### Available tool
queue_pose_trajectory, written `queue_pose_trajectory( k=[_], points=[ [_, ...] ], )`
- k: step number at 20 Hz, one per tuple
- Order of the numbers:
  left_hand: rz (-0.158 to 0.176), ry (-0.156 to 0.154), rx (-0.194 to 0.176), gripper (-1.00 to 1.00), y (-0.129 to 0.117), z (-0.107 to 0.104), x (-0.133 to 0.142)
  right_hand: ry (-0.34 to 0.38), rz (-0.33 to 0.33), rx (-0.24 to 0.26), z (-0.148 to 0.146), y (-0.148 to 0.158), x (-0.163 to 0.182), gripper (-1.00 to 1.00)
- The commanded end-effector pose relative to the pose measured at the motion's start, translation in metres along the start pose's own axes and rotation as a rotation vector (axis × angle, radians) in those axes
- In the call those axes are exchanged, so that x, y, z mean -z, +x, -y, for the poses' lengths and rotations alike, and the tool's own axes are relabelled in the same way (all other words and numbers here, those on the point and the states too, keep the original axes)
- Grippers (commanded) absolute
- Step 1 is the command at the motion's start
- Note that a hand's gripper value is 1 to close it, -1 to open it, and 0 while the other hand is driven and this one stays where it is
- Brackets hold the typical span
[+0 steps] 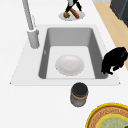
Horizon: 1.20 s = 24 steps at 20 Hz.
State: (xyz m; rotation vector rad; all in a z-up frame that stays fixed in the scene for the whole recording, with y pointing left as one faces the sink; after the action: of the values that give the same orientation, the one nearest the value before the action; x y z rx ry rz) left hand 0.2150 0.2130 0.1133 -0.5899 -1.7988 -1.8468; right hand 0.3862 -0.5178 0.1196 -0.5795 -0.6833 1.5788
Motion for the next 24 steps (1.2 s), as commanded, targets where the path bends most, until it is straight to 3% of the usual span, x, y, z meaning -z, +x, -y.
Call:
queue_pose_trajectory(
  k=[1,3,4,5,10,12,15,16,19,24],
  points=[
    [0.000,0.000,0.000,0.00,0.000,0.000,0.000,0.080,-0.081,0.011,0.000,0.003,0.009,-1.00],
    [0.000,0.000,0.000,0.00,0.000,0.000,0.000,0.072,-0.103,-0.005,-0.001,0.008,0.012,-1.00],
    [0.000,0.000,0.000,0.00,0.000,0.000,0.000,0.067,-0.108,-0.017,0.000,0.011,0.012,1.00],
    [0.000,0.000,0.000,0.00,0.000,0.000,0.000,0.036,-0.112,-0.046,0.000,0.015,0.013,1.00],
    [0.000,0.000,0.000,0.00,0.000,0.000,0.000,-0.152,-0.143,-0.081,0.006,0.028,0.016,1.00],
    [0.000,0.000,0.000,0.00,0.000,0.000,0.000,-0.208,-0.140,-0.070,0.009,0.023,0.018,1.00],
    [0.000,0.000,0.000,0.00,0.000,0.000,0.000,-0.245,-0.165,-0.013,0.014,0.025,0.018,1.00],
    [0.000,0.000,0.000,0.00,0.000,0.000,0.000,-0.262,-0.123,-0.024,0.008,0.021,0.010,1.00],
    [0.000,0.000,0.000,0.00,0.000,0.000,0.000,-0.295,-0.111,-0.002,0.024,0.023,0.001,1.00],
    [0.000,0.000,0.000,0.00,0.000,0.000,0.000,-0.258,-0.094,-0.007,0.048,0.028,-0.035,1.00]
  ],
)
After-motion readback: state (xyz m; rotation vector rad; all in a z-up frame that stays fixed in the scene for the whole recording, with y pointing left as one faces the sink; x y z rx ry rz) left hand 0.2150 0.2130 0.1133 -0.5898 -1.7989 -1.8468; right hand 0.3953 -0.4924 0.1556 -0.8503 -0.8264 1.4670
